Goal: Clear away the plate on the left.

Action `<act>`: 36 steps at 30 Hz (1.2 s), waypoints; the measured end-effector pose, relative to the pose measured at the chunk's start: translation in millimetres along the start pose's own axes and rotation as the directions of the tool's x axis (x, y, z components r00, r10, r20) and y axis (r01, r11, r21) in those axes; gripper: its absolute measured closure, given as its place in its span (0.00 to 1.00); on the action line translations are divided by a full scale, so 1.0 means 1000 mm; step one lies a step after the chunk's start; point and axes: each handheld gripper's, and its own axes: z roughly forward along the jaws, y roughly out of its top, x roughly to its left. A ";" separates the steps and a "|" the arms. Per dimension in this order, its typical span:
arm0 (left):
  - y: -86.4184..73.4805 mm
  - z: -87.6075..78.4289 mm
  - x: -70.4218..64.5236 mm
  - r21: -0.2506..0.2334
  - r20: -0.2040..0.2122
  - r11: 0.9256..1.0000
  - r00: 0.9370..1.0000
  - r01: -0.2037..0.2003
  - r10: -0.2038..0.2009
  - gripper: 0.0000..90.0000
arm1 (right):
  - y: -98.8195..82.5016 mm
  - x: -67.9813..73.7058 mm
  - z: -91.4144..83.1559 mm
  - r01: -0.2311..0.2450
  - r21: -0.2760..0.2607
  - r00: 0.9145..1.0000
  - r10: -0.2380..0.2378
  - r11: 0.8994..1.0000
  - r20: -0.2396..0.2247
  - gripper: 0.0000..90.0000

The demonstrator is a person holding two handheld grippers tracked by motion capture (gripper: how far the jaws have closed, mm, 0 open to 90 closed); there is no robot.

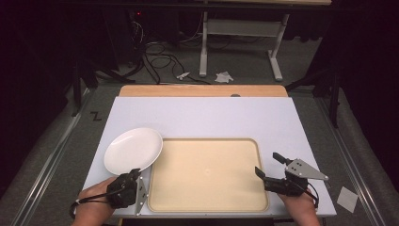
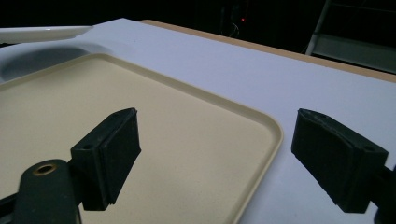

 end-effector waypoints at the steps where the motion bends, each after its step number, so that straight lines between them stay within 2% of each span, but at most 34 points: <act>1: 0.002 -0.001 -0.001 -0.004 0.000 1.000 1.000 -0.001 0.001 0.97 | 0.000 0.000 0.000 0.001 0.000 1.000 -0.001 1.000 0.000 0.18; 21: 0.035 -0.005 -0.009 -0.094 -0.005 0.994 0.999 -0.052 0.052 0.97 | 0.000 0.000 0.001 0.003 0.004 1.000 -0.003 1.000 0.004 0.18; 27: 0.046 -0.004 -0.012 -0.121 0.006 0.991 0.998 -0.063 0.065 0.97 | 0.000 0.000 0.001 0.007 0.006 1.000 -0.007 1.000 0.004 0.18; 36: 0.063 -0.002 -0.017 -0.177 0.030 0.981 0.996 -0.075 0.082 0.97 | 0.000 0.000 0.001 0.013 0.005 1.000 -0.013 1.000 0.005 0.18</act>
